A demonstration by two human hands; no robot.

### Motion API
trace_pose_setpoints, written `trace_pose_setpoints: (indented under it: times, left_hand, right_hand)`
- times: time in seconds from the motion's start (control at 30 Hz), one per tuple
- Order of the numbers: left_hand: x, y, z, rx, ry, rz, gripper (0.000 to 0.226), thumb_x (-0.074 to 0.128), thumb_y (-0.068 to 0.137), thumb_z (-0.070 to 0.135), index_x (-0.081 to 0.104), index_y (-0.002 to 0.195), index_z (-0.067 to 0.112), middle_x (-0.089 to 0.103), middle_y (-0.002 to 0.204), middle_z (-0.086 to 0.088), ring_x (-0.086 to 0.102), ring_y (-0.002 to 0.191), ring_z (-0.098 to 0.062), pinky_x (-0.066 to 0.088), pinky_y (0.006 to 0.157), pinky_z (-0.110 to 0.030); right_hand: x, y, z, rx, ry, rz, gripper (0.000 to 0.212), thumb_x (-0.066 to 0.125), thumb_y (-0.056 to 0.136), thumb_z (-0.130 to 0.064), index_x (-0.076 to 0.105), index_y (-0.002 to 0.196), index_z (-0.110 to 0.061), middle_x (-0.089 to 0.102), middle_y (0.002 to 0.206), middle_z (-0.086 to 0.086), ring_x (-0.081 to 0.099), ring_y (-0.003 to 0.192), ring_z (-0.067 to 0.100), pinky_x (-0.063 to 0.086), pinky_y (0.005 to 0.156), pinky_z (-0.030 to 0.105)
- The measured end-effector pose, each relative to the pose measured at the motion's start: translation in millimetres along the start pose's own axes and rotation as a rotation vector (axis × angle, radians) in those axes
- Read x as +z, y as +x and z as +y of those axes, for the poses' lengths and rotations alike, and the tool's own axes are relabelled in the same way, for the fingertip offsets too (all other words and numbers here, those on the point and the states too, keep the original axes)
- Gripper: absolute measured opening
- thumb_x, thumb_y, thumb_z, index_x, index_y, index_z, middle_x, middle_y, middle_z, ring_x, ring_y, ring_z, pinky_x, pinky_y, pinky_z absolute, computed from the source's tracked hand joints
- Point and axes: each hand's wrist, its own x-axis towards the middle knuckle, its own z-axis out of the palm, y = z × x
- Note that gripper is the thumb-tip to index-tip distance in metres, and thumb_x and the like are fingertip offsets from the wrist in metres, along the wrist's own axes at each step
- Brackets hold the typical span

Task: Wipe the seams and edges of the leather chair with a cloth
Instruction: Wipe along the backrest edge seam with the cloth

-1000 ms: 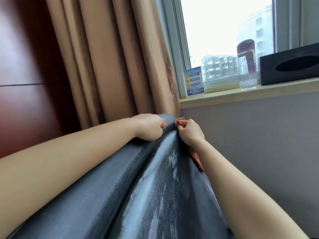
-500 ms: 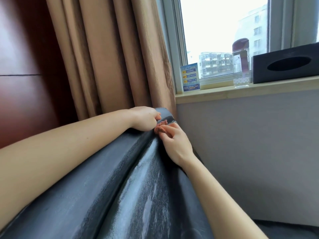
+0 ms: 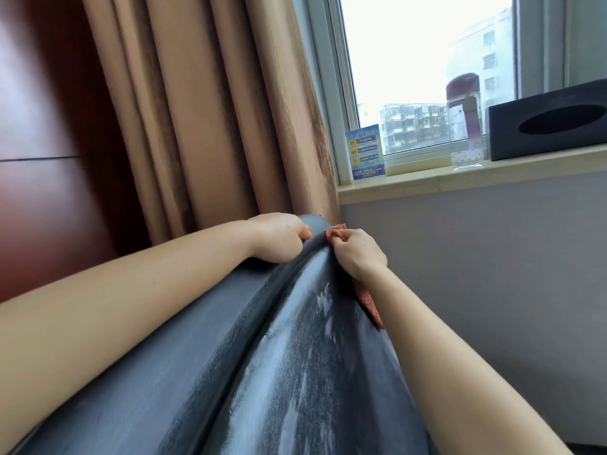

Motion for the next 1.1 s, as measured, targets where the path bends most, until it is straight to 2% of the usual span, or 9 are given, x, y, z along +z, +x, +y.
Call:
trace_pose_setpoints:
  times: [0.13,0.23,0.37,0.53,0.57,0.73,0.9,1.03,1.1]
  left_hand:
    - [0.7,0.9,-0.5,0.0,-0.01,-0.002,0.049,0.034,0.088,0.002,0.054,0.13,0.017,0.047,0.142,0.003,0.036,0.135,-0.018,0.03,0.112,-0.035]
    - [0.0,0.5,-1.4,-0.004,-0.028,-0.003,0.049,0.035,0.088,0.001,0.054,0.131,0.016,0.044,0.144,0.005,0.033,0.137,-0.017,0.027,0.114,-0.033]
    - [-1.1,-1.1,-2.3,-0.007,-0.044,-0.01,0.049,0.035,0.087,-0.001,0.056,0.128,0.014,0.048,0.141,0.002,0.036,0.135,-0.018,0.028,0.113,-0.034]
    - [-0.5,-1.3,-3.5,-0.014,-0.05,-0.008,0.037,0.036,0.083,-0.001,0.061,0.108,0.011,0.058,0.119,-0.006,0.047,0.118,-0.022,0.037,0.102,-0.033]
    - [-0.5,-2.4,-3.5,-0.017,-0.042,-0.007,0.035,0.037,0.083,0.0,0.06,0.106,0.013,0.058,0.123,-0.007,0.047,0.12,-0.023,0.037,0.103,-0.034]
    - [-4.5,-13.8,5.3,-0.043,-0.057,0.023,0.047,0.036,0.088,0.0,0.057,0.128,0.012,0.05,0.14,-0.002,0.04,0.133,-0.02,0.032,0.11,-0.033]
    - [-8.2,-19.8,6.5,-0.05,-0.114,0.055,0.051,0.036,0.088,0.0,0.053,0.133,0.016,0.047,0.143,0.002,0.04,0.133,-0.016,0.032,0.11,-0.027]
    - [-9.5,-23.0,4.6,-0.032,-0.173,0.074,0.048,0.037,0.088,-0.001,0.058,0.128,0.014,0.055,0.134,0.001,0.048,0.125,-0.017,0.035,0.098,-0.022]
    - [-8.1,-22.2,2.2,0.0,-0.172,0.061,0.04,0.037,0.085,-0.003,0.065,0.111,0.01,0.062,0.115,-0.002,0.054,0.108,-0.019,0.038,0.086,-0.024]
  right_hand:
    - [0.8,12.4,3.0,0.076,-0.03,-0.004,0.032,0.04,0.095,-0.039,0.064,0.115,-0.03,0.062,0.123,0.002,0.056,0.114,0.026,0.041,0.089,0.032]
    - [2.4,12.8,-1.0,0.081,-0.018,-0.011,0.032,0.04,0.095,-0.036,0.063,0.117,-0.033,0.061,0.124,0.0,0.055,0.114,0.025,0.04,0.089,0.031]
    - [0.4,-6.2,-7.1,-0.028,0.026,-0.028,0.03,0.042,0.095,-0.035,0.065,0.114,-0.031,0.06,0.124,-0.002,0.055,0.114,0.022,0.041,0.092,0.031]
    - [1.2,-65.8,-20.0,-0.172,0.097,-0.029,0.027,0.044,0.094,-0.04,0.067,0.104,-0.031,0.054,0.107,-0.001,0.055,0.105,0.02,0.042,0.091,0.033]
    - [2.0,-77.8,-23.6,-0.196,0.115,-0.026,0.027,0.044,0.094,-0.04,0.067,0.102,-0.029,0.054,0.104,-0.002,0.056,0.102,0.02,0.043,0.089,0.035]
    - [0.9,-126.8,-35.1,-0.251,0.192,-0.04,0.018,0.047,0.094,-0.035,0.065,0.092,-0.032,0.048,0.086,-0.006,0.055,0.087,0.013,0.045,0.081,0.037]
    - [-4.3,-158.4,-45.3,-0.293,0.208,-0.079,0.017,0.047,0.093,-0.032,0.064,0.094,-0.032,0.048,0.089,-0.006,0.055,0.087,0.014,0.046,0.084,0.04]
    - [-7.7,-171.0,-50.4,-0.303,0.163,-0.068,0.017,0.045,0.093,-0.033,0.062,0.092,-0.032,0.048,0.09,-0.006,0.054,0.085,0.016,0.046,0.078,0.038]
    - [-7.4,-170.0,-51.7,-0.301,0.123,-0.046,0.017,0.045,0.094,-0.034,0.061,0.09,-0.031,0.047,0.089,-0.005,0.054,0.083,0.016,0.046,0.075,0.037]
